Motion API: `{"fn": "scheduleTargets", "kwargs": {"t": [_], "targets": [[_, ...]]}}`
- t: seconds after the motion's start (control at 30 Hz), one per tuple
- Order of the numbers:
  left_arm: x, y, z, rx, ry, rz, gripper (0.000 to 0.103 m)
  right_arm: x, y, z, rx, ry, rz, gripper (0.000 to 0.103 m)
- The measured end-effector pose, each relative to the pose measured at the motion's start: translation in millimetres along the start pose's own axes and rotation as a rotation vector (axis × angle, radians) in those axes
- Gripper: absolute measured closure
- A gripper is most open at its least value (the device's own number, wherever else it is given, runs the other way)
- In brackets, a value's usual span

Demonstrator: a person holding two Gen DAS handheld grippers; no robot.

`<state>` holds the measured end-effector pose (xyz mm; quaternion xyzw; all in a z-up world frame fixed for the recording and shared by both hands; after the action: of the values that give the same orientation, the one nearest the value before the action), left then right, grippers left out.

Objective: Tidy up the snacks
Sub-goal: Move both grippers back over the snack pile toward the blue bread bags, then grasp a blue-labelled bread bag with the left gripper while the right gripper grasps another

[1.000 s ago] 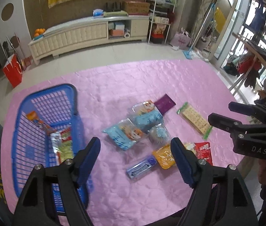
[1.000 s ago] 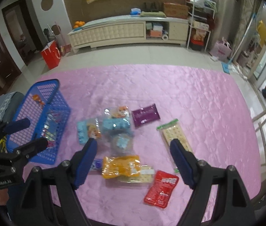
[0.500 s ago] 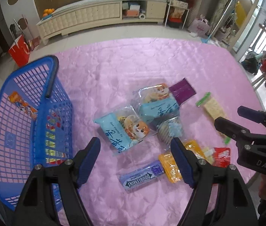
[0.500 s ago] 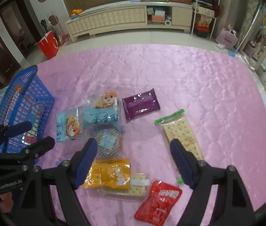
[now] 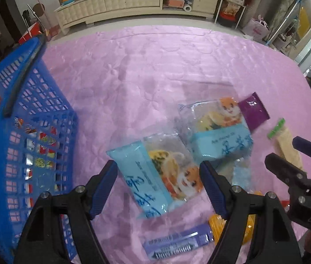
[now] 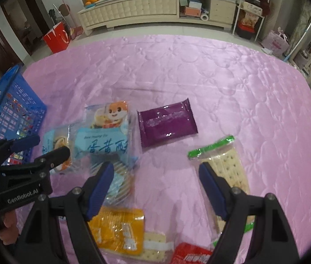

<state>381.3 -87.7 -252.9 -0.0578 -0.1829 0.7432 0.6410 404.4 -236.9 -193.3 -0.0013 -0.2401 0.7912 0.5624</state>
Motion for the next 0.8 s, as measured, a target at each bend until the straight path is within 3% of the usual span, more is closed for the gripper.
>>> {"fn": "scheduleTargets", "kwargs": {"t": [0.27,0.47,0.53,0.8], "targets": [[5.7,-9.3,-14.6,0.005,0.011,0.027,0.024,-5.6,-7.7,-6.8,0.019,-0.059,-0.066,0.020],[3.0,-9.0,-22.7,0.012,0.021,0.010,0.022,-1.8,-15.8,-11.1,0.047,-0.035,-0.058,0.020],[2.8,-5.7,-18.2,0.011,0.033,0.011,0.036,1.8,-19.7,-13.3,0.054,-0.037,-0.054,0.020],[13.1,6.9,-7.9,-0.007,-0.006,0.043,0.041,21.7,-39.5,-36.8,0.123,-0.061,-0.041,0.020]]}}
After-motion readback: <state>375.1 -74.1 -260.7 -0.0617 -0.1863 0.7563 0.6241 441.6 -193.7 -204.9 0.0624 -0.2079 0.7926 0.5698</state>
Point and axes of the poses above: each gripper's, at about its wrist camera, not at the fingertips, and z roughly against the way its jaws point, x to its left, y to its underside, the point moved 6 cm from there along -z, roughly the way its jaws point, and after that the axes turned 11 degrees about -y, right-handed, at the moved point
